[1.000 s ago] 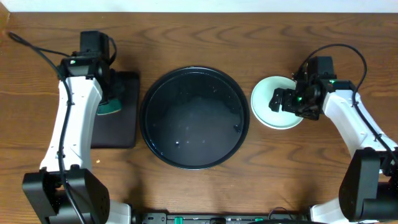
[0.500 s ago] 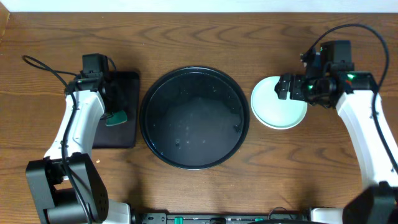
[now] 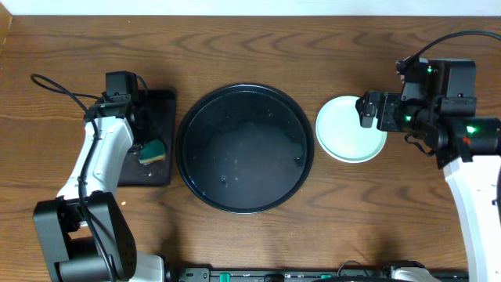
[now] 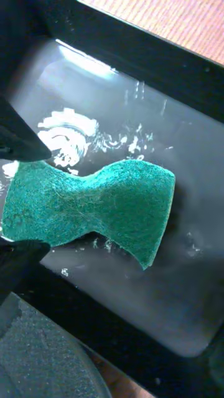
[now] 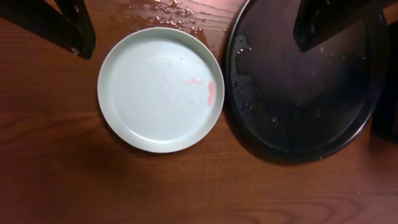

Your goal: Clean dirty plates on tray and stack at the side

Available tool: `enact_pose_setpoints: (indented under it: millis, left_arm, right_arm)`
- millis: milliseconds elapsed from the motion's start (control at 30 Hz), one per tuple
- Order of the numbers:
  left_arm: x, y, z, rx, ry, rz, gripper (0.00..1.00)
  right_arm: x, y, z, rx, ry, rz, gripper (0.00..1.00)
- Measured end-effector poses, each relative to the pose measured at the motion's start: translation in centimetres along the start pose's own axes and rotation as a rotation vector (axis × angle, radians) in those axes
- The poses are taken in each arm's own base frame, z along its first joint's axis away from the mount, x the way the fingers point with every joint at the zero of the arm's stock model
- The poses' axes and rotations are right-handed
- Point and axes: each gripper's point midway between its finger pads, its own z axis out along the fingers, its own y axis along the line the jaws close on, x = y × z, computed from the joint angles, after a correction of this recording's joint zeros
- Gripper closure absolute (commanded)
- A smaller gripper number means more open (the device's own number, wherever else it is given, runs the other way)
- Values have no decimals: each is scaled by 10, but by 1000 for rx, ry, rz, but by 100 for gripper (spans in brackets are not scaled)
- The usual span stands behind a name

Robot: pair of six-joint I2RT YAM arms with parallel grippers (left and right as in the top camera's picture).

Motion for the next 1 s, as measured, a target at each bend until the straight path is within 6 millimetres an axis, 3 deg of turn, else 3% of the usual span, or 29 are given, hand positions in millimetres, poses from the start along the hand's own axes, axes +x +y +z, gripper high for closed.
enact_pose_setpoints:
  millis: [133, 267, 400, 467, 500, 567, 800, 1000]
  left_arm:
    - [3, 1, -1, -1, 11, 1, 54]
    - [4, -3, -21, 43, 3, -1, 46]
    - [-24, -16, -78, 164, -162, -18, 32]
    - [-34, -18, -111, 216, -249, -26, 32]
    - [-37, -18, -125, 237, -288, -30, 23]
    - [-39, -18, -142, 262, -329, -30, 22]
    - [-38, -18, -148, 278, -340, -35, 22]
    - [-37, -19, -148, 280, -336, -39, 22]
  right_arm:
    - [1, 0, -6, 3, -8, -2, 1]
    - [2, 0, -9, 10, -7, -1, 1]
    - [1, 1, -15, 8, -23, -5, 1]
    - [0, 3, -22, 5, -46, -10, 1]
    - [-2, 4, -27, 3, -62, -13, 1]
    - [-5, 7, -40, 1, -104, -22, 1]
    - [-19, 16, -97, 2, -303, -58, 1]
    - [-17, 20, -125, -3, -383, -72, 1]
